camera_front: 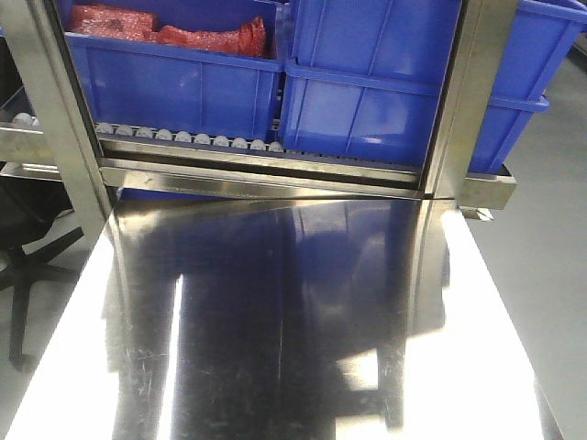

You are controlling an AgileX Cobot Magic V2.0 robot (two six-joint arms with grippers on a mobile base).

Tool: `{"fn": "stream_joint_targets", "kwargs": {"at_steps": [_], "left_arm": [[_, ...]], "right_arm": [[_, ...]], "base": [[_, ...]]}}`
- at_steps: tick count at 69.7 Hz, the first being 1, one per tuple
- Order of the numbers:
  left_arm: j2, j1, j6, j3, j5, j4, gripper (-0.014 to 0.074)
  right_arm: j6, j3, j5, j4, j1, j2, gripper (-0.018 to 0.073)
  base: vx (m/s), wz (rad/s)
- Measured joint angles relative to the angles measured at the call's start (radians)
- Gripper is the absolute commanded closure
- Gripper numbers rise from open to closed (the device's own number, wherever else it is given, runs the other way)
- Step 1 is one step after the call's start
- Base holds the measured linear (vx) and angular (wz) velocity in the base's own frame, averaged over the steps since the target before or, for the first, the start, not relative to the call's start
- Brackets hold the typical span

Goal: Move and align brake pads A on conveyor
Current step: 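Turn the base away from the steel table toward the yellow floor line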

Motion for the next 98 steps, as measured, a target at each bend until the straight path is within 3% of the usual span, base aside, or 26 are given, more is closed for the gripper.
{"fn": "stream_joint_targets", "kwargs": {"at_steps": [34,98], "left_arm": [[0.0,0.0,0.0,0.0,0.0,0.0,0.0603],[0.0,0.0,0.0,0.0,0.001,0.0,0.0603]], "right_arm": [[0.0,0.0,0.0,0.0,0.0,0.0,0.056],[0.0,0.0,0.0,0.001,0.0,0.0,0.056]], "base": [[-0.07,0.22],[-0.22,0.5]]}}
